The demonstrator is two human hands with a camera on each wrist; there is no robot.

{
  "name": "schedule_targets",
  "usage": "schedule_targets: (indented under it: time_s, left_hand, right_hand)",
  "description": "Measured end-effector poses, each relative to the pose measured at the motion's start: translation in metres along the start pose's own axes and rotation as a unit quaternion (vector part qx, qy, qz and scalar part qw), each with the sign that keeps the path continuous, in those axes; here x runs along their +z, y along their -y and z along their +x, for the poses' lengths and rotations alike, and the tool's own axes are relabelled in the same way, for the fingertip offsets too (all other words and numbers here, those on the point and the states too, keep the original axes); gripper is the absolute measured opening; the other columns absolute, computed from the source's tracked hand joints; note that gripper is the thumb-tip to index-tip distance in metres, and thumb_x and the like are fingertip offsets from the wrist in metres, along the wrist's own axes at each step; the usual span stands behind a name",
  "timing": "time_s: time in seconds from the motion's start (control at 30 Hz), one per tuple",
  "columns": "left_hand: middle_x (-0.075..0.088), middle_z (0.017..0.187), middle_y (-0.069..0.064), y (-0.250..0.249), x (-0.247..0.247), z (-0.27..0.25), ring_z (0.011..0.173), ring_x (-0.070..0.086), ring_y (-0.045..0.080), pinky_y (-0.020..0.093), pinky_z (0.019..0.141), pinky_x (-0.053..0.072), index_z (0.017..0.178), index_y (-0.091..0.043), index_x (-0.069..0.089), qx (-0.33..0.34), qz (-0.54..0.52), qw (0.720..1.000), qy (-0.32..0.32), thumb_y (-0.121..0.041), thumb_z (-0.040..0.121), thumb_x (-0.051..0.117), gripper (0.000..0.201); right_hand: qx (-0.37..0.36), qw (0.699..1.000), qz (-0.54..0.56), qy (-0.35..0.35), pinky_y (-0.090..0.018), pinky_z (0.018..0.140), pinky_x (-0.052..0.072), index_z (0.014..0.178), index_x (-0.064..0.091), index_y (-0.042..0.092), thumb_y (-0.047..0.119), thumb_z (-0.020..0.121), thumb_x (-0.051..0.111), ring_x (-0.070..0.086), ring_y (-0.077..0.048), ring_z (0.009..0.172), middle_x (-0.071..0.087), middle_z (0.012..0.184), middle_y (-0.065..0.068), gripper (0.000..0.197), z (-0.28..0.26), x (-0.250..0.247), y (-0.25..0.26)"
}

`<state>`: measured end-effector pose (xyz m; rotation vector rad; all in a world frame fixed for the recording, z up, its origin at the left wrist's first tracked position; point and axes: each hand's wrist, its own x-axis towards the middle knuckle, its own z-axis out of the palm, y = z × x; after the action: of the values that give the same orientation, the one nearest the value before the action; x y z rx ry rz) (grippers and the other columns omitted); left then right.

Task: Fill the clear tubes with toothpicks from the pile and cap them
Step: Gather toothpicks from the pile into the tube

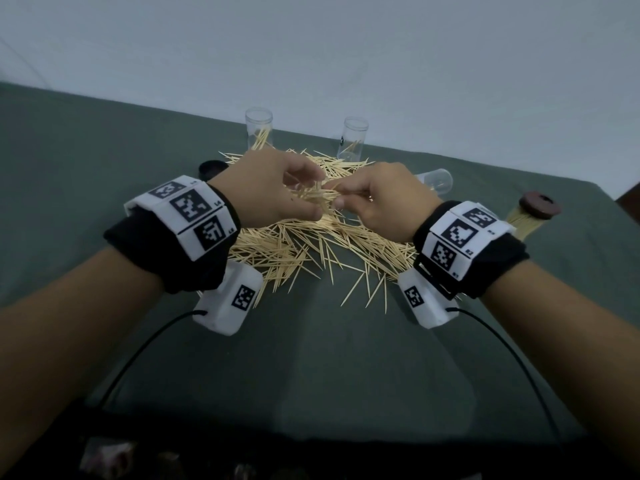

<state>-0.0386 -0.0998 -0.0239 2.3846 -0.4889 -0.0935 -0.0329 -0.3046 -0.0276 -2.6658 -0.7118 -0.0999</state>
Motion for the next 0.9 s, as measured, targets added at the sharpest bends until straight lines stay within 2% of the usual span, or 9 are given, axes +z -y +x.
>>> schedule_targets:
  time_s: [0.1,0.17,0.23,0.37,0.53,0.6,0.7,0.77,0.9]
  left_hand:
    - [0.066,0.101,-0.018,-0.0004,0.0017,0.0007,0.101,0.061,0.003,0.007,0.073,0.038,0.119,-0.030,0.064,-0.002,-0.006,1.000,0.003,-0.038,0.074,0.082,0.050]
    - [0.066,0.101,-0.019,0.0005,0.0024,0.0015,0.101,0.061,0.002,0.008,0.073,0.040,0.119,-0.031,0.064,-0.005,-0.010,1.000,0.002,-0.039,0.073,0.082,0.050]
    - [0.064,0.099,-0.020,0.0016,0.0028,0.0024,0.099,0.061,0.001,0.008,0.071,0.039,0.121,-0.030,0.064,-0.009,-0.003,1.000,0.001,-0.040,0.073,0.082,0.052]
    - [0.060,0.096,-0.023,0.0029,0.0034,0.0037,0.097,0.059,0.001,0.009,0.070,0.037,0.123,-0.030,0.062,-0.012,0.009,1.000,0.007,-0.043,0.072,0.081,0.056]
    - [0.062,0.097,-0.022,0.0025,0.0039,0.0045,0.098,0.060,0.001,0.009,0.070,0.039,0.119,-0.031,0.064,-0.013,0.006,1.000,0.005,-0.042,0.072,0.082,0.052]
    - [0.063,0.097,-0.021,0.0022,0.0041,0.0043,0.099,0.061,0.003,0.010,0.071,0.039,0.119,-0.031,0.065,-0.013,0.007,1.000,0.006,-0.042,0.072,0.082,0.051]
    - [0.064,0.102,-0.017,0.0032,0.0023,0.0036,0.101,0.061,0.005,0.017,0.078,0.044,0.122,-0.029,0.063,-0.013,0.007,1.000,0.005,-0.044,0.072,0.081,0.055]
    - [0.064,0.103,-0.015,0.0035,0.0005,0.0033,0.102,0.061,0.006,0.023,0.086,0.044,0.124,-0.029,0.063,-0.017,0.010,1.000,-0.001,-0.046,0.071,0.081,0.058]
    - [0.063,0.101,-0.018,0.0013,0.0006,0.0026,0.101,0.060,0.005,0.023,0.086,0.044,0.122,-0.030,0.063,-0.015,0.005,1.000,0.000,-0.047,0.071,0.080,0.056]
  right_hand:
    - [-0.008,1.000,0.001,0.001,-0.006,0.064,0.037,0.115,0.070,0.033,0.022,0.094,0.060,0.057,-0.009,0.073,0.063,0.076,0.013,0.026,-0.0010,0.0001,0.0019]
    - [-0.005,1.000,-0.003,-0.001,-0.003,0.061,0.033,0.114,0.070,0.035,0.020,0.093,0.062,0.056,-0.008,0.070,0.061,0.072,0.014,0.027,-0.0013,-0.0007,0.0038]
    - [0.004,1.000,-0.005,-0.004,-0.009,0.063,0.035,0.113,0.071,0.035,0.024,0.091,0.066,0.057,-0.008,0.070,0.066,0.075,0.011,0.026,-0.0008,-0.0017,0.0052]
    - [0.023,0.999,-0.008,-0.024,-0.018,0.074,0.037,0.112,0.072,0.033,0.032,0.084,0.073,0.060,-0.010,0.081,0.070,0.096,0.004,0.028,0.0014,-0.0016,0.0041]
    - [0.004,0.999,-0.015,-0.040,-0.020,0.073,0.037,0.107,0.074,0.029,0.028,0.084,0.073,0.060,-0.011,0.080,0.069,0.088,0.007,0.023,0.0025,-0.0012,0.0060]
    - [0.001,0.999,-0.016,-0.037,-0.022,0.075,0.040,0.109,0.073,0.032,0.028,0.085,0.072,0.061,-0.013,0.082,0.070,0.091,0.005,0.024,0.0019,-0.0007,0.0067]
    - [0.018,0.999,0.003,-0.043,-0.026,0.087,0.047,0.112,0.071,0.033,0.031,0.083,0.075,0.062,-0.010,0.093,0.071,0.103,0.004,0.030,0.0007,-0.0020,0.0075]
    - [0.034,0.998,0.020,-0.050,-0.025,0.091,0.049,0.112,0.071,0.030,0.030,0.080,0.077,0.062,-0.005,0.093,0.070,0.102,0.007,0.033,0.0009,-0.0023,0.0078]
    - [0.032,0.996,0.034,-0.074,-0.029,0.084,0.053,0.099,0.076,0.029,0.029,0.081,0.077,0.065,-0.006,0.083,0.072,0.090,0.009,0.018,0.0017,-0.0004,0.0095]
